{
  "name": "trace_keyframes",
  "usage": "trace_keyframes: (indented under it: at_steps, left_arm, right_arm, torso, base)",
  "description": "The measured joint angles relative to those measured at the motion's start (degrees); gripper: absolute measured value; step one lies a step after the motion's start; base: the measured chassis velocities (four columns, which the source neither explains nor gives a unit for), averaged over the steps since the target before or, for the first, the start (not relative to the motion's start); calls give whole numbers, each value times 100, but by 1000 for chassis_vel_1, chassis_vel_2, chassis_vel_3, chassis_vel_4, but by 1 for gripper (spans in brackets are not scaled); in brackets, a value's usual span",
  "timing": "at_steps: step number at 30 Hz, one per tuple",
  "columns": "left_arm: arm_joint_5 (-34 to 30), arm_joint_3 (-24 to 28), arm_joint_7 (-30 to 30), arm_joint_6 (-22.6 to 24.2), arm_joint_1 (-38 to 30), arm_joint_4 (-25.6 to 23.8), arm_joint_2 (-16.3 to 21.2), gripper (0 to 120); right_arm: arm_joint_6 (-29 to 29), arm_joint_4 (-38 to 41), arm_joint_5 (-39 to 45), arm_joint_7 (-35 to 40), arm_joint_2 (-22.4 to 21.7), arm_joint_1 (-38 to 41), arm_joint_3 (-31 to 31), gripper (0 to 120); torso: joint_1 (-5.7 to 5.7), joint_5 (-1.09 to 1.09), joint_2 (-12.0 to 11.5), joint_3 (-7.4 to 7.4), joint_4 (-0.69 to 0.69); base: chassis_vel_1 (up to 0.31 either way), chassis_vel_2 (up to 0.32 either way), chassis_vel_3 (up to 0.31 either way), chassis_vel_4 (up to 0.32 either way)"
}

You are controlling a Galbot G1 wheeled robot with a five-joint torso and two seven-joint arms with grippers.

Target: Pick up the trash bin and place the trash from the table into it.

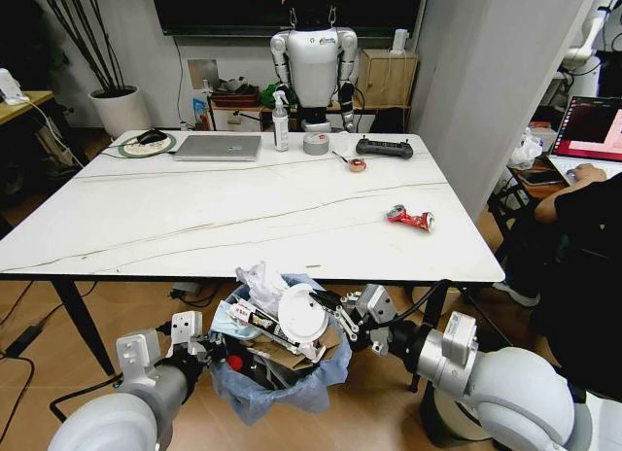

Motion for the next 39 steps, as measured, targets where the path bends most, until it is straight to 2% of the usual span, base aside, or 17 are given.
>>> trace_keyframes:
  at_steps: [3,9,11,17,19,24,25,27,32,34,39]
  left_arm:
    - [6,2,5,0,2,0,-10,2]
    - [12,24,22,0,-5,0,-16,2]
    - [12,24,24,0,-6,0,-15,2]
    - [1,17,30,0,-20,0,5,2]
    - [-1,16,31,0,-20,0,7,2]
    - [-5,18,32,0,24,0,-8,2]
    - [-7,18,33,0,46,0,-16,2]
    - [-8,17,32,0,50,0,-17,2]
    - [-39,-43,-2,0,117,0,-24,2]
    - [-41,-48,-2,0,125,0,-25,2]
    - [-53,-46,-5,0,151,0,-19,2]
  right_arm:
    - [9,-7,9,37,12,0,-1,19]
    - [7,16,76,195,33,-6,40,45]
    - [7,16,81,213,39,-4,52,46]
    - [16,34,195,318,118,76,152,74]
    - [17,43,257,345,148,105,169,77]
    - [-1,-57,623,840,334,247,320,93]
    - [-2,-245,793,1180,380,314,400,98]
    - [-2,-304,835,1255,386,335,421,99]
    - [-83,-1168,1512,1608,370,823,724,100]
    - [-105,-1225,1577,1608,370,876,726,100]
    - [-394,-2264,2028,1245,421,1800,594,100]
  torso:
    - [0,0,0,0,0]
    - [0,0,0,0,0]
    - [0,0,0,0,0]
    - [0,0,0,0,0]
    - [0,0,0,0,0]
    - [0,-1,0,0,0]
    - [0,1,0,0,0]
    - [0,0,0,0,0]
    - [0,1,0,0,-1]
    - [0,1,0,0,-1]
    - [0,0,0,0,2]
  base:
    - [0,0,0,0]
    - [0,0,0,0]
    - [0,0,0,0]
    - [0,0,0,0]
    - [0,0,0,0]
    - [0,0,0,0]
    - [0,0,0,0]
    - [0,0,0,0]
    - [0,0,0,0]
    - [0,0,0,0]
    - [0,0,0,0]
